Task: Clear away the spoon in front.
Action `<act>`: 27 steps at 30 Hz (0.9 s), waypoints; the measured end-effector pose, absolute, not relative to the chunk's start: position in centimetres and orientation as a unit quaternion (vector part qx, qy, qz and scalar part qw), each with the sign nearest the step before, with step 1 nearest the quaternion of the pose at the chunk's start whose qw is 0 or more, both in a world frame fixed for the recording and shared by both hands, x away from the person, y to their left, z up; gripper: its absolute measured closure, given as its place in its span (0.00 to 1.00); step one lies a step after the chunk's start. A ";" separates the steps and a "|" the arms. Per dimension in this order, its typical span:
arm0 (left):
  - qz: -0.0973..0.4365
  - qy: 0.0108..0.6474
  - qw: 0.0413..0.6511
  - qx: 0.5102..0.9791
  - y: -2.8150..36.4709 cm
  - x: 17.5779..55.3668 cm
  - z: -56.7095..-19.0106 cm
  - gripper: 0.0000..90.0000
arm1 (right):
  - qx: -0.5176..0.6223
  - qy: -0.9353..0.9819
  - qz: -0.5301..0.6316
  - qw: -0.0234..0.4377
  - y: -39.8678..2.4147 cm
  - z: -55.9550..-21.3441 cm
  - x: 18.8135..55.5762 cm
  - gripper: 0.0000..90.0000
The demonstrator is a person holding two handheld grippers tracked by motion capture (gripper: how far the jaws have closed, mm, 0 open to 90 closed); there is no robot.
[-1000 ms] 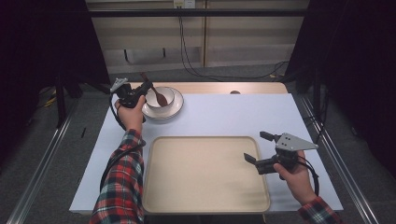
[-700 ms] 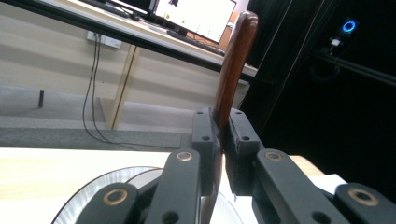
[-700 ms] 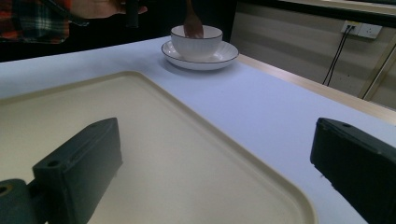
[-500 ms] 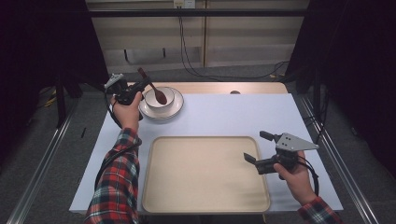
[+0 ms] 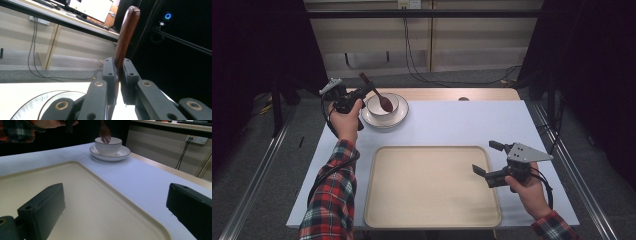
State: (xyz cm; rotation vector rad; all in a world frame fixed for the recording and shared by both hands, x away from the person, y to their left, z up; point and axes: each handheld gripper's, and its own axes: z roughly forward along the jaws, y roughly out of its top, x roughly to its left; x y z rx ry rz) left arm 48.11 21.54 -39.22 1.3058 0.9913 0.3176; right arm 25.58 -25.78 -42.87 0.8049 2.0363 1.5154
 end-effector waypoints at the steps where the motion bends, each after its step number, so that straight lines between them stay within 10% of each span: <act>1: 0.136 0.437 0.671 0.583 21.5 48.0 -39.1 0.93 | 0.296 0.741 0.554 0.236 -25.7 -42.9 25.6 0.02; 27: 0.099 0.391 0.672 0.621 20.7 46.4 -37.2 0.93 | 0.292 0.742 0.556 0.236 -25.6 -42.8 25.5 0.02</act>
